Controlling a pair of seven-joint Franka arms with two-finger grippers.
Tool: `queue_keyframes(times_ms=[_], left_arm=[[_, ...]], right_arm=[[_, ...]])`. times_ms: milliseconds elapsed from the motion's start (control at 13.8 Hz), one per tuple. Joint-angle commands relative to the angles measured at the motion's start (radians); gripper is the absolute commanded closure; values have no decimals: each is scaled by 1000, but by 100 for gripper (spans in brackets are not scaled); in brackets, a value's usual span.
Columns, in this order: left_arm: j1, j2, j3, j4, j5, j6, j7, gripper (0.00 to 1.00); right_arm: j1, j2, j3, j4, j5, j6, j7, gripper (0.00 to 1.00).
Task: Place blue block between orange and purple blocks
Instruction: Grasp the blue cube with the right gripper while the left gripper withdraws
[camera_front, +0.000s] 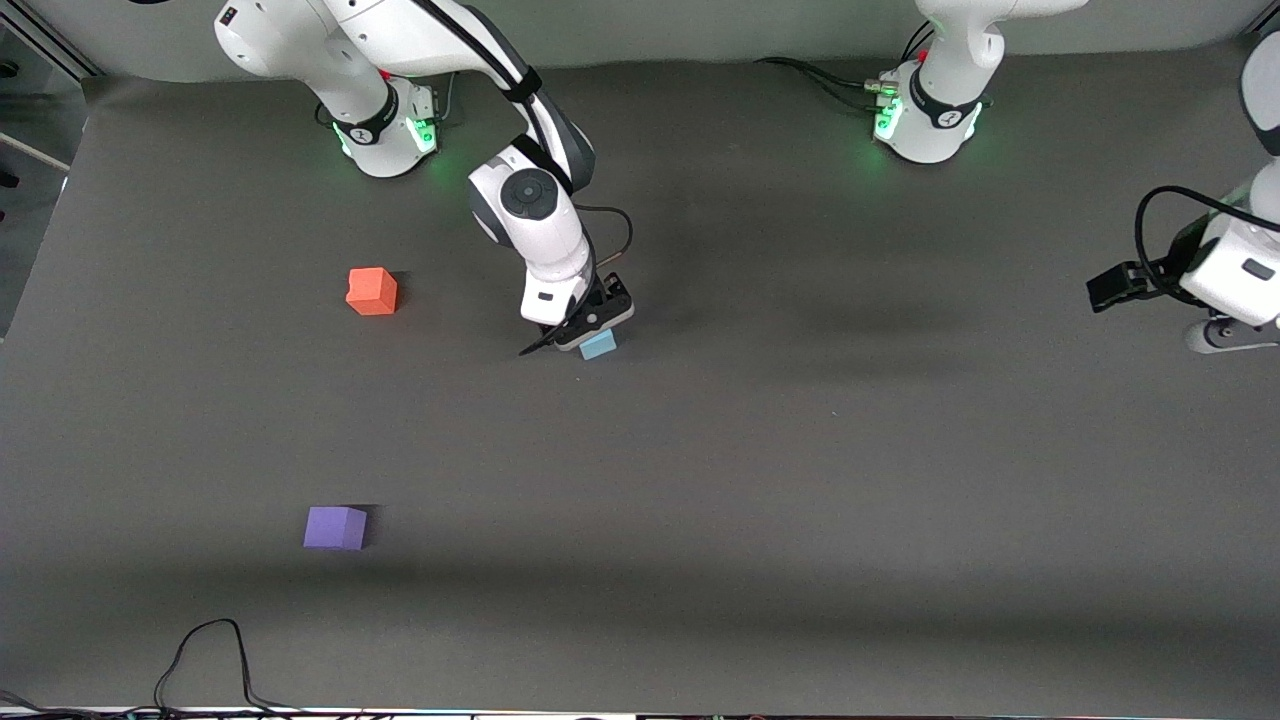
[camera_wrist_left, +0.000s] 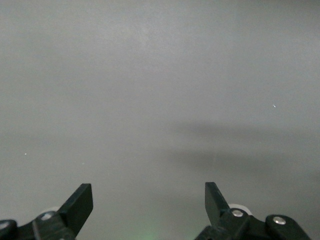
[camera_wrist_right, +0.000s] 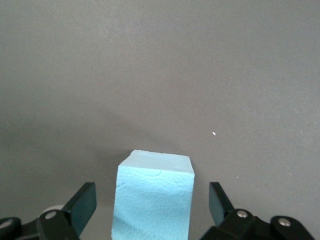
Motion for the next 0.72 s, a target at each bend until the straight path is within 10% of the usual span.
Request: queue_keyframes(times_ms=[0, 145, 434, 651], left_arm=[[22, -48, -38, -40, 12, 26, 38, 0], [7, -41, -33, -30, 13, 23, 30, 0], [6, -23, -42, -7, 12, 23, 21, 0], [10, -28, -40, -4, -2, 22, 25, 0]], right_arm=[[-2, 51, -6, 20, 0, 5, 32, 1], [-8, 58, -7, 20, 0, 11, 33, 2], [-18, 65, -12, 25, 3, -1, 55, 86], [-147, -32, -13, 29, 1, -166, 49, 87]])
